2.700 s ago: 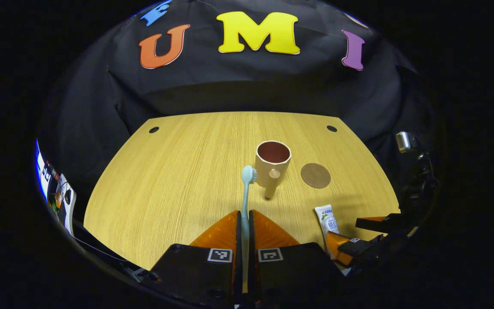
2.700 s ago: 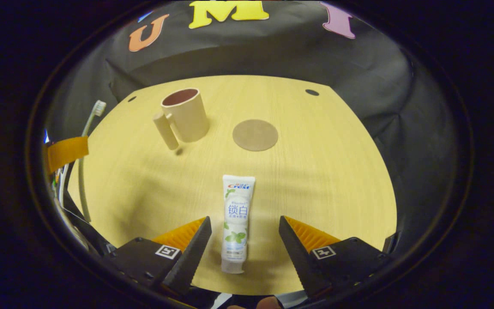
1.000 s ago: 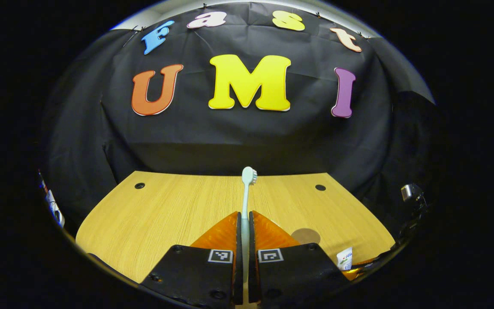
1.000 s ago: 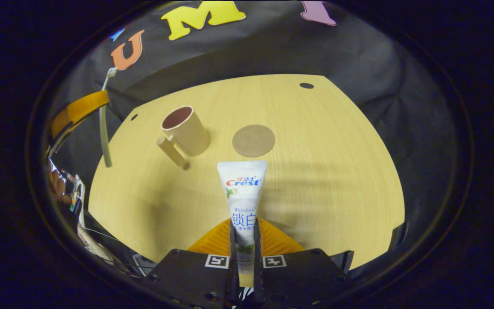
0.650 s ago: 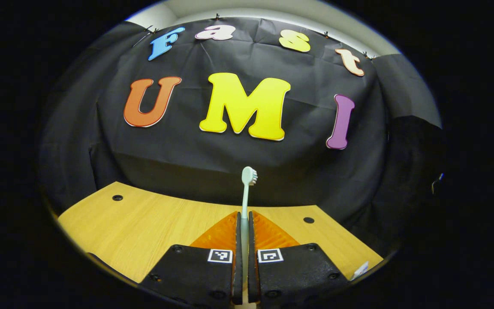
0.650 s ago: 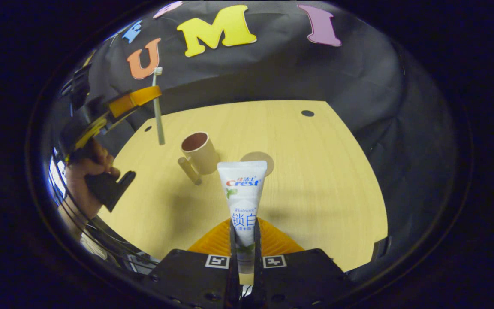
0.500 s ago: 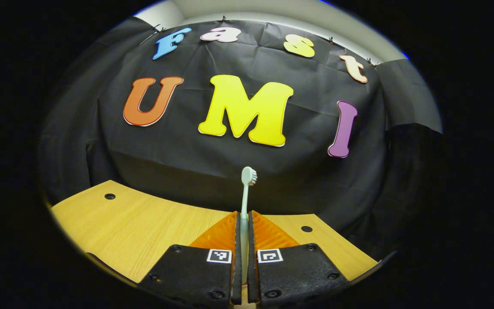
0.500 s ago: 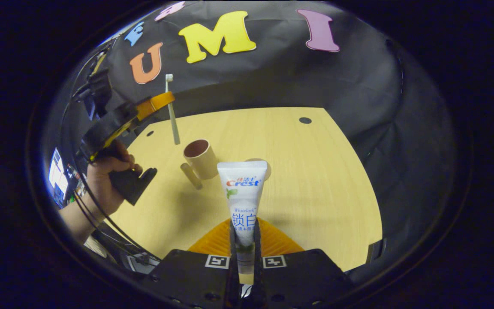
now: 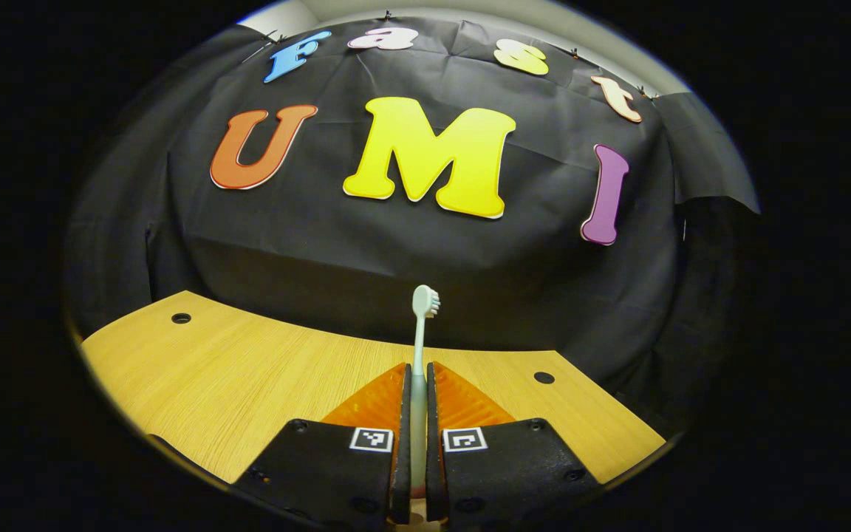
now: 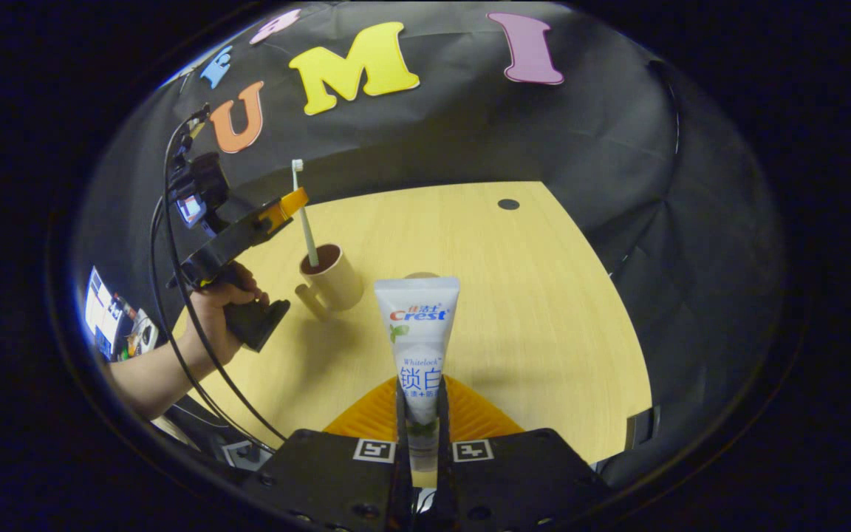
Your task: Put the toothbrush and toothpaste on the desktop into the cup, then pick up the cup and place it on the coaster on the desktop.
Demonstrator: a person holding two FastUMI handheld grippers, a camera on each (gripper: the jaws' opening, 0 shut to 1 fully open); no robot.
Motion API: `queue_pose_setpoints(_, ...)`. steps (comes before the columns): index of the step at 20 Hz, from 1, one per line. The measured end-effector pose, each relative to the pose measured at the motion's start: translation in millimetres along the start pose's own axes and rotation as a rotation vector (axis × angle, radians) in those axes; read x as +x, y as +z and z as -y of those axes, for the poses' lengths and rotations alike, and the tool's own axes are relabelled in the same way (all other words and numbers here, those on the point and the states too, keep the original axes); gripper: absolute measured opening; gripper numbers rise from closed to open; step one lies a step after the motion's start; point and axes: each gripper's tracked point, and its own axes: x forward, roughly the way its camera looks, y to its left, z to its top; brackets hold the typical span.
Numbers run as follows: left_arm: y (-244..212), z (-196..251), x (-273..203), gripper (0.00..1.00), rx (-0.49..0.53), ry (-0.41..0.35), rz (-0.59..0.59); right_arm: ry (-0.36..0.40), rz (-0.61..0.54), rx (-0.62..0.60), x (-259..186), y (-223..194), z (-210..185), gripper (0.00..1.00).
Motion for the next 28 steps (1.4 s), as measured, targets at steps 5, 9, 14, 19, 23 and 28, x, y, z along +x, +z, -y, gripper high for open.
queue_pose_setpoints(5,-3.3,-2.6,-1.0,0.12,0.019,0.008,0.003,0.01,0.002,-0.005,-2.3,-0.1,0.7,0.13)
queue_pose_setpoints(9,-9.2,-7.3,1.8,0.12,0.026,0.008,-0.005,0.013,-0.003,-0.01,-1.5,-0.5,0.9,0.13)
queue_pose_setpoints(14,-21.0,-8.7,-3.2,0.54,0.052,0.02,-0.038,0.013,0.001,-0.018,0.5,-0.7,2.2,0.13)
queue_pose_setpoints(19,-17.9,-11.0,-16.7,1.0,0.077,0.025,-0.027,0.022,0.005,-0.017,-3.0,0.4,-2.6,0.13)
queue_pose_setpoints(23,-5.1,-18.4,-40.3,1.0,0.087,0.034,-0.018,0.04,0.025,-0.02,-3.5,6.1,-5.8,0.13)
queue_pose_setpoints(28,11.4,-47.2,-95.7,0.99,0.105,0.103,-0.019,0.094,0.085,-0.059,9.6,29.8,-30.4,0.13)
